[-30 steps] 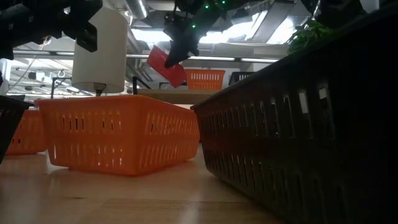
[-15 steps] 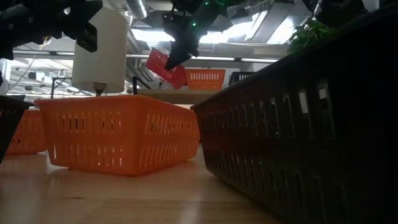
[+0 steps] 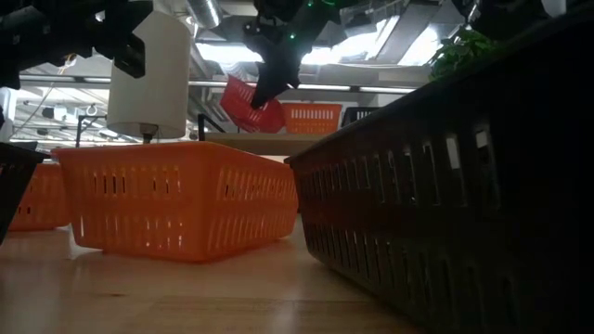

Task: Stack baskets on shelf by color
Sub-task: Put the top red basket on the shelf

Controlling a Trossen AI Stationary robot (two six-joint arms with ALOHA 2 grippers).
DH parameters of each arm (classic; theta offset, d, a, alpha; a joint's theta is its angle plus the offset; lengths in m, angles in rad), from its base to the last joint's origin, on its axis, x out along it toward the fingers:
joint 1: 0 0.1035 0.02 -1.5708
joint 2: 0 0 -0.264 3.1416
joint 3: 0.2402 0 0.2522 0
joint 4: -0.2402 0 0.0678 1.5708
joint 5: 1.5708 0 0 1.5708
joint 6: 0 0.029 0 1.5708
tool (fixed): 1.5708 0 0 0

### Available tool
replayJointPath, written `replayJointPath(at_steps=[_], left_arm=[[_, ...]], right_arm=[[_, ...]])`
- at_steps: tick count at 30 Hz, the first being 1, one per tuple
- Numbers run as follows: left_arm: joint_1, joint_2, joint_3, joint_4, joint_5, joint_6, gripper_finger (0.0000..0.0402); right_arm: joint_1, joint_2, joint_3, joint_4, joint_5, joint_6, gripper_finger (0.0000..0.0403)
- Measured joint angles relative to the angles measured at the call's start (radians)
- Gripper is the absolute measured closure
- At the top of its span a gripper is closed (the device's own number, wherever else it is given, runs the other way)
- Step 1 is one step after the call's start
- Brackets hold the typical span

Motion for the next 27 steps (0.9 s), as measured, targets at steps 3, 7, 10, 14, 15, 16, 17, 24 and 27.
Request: replayJointPath(at_steps=[3,7,10,14,15,16,17,24,27], left_arm=[[0.000,0.000,0.000,0.000,0.000,0.000,0.0308],[0.000,0.000,0.000,0.000,0.000,0.000,0.0308],[0.000,0.000,0.000,0.000,0.000,0.000,0.0308],[0.000,0.000,0.000,0.000,0.000,0.000,0.0308],[0.000,0.000,0.000,0.000,0.000,0.000,0.0308],[0.000,0.000,0.000,0.000,0.000,0.000,0.0308],[0.000,0.000,0.000,0.000,0.000,0.000,0.0308],[0.000,0.000,0.000,0.000,0.000,0.000,0.0308],[0.000,0.000,0.000,0.000,0.000,0.000,0.0308]], right_arm=[[0.000,0.000,0.000,0.007,0.000,-0.001,0.0403],[0.001,0.000,0.000,0.008,0.000,0.002,0.0401],[0.001,0.000,0.000,-0.005,0.000,0.005,0.0400],[0.001,0.000,0.000,-0.011,0.000,0.005,0.0399],[0.001,0.000,0.000,-0.010,0.000,0.005,0.0399],[0.001,0.000,0.000,-0.010,0.000,0.010,0.0398],[0.000,0.000,0.000,-0.010,0.000,0.017,0.0396],[0.000,0.000,0.000,-0.011,0.001,0.027,0.0354],[0.000,0.000,0.000,-0.015,0.002,0.026,0.0335]])
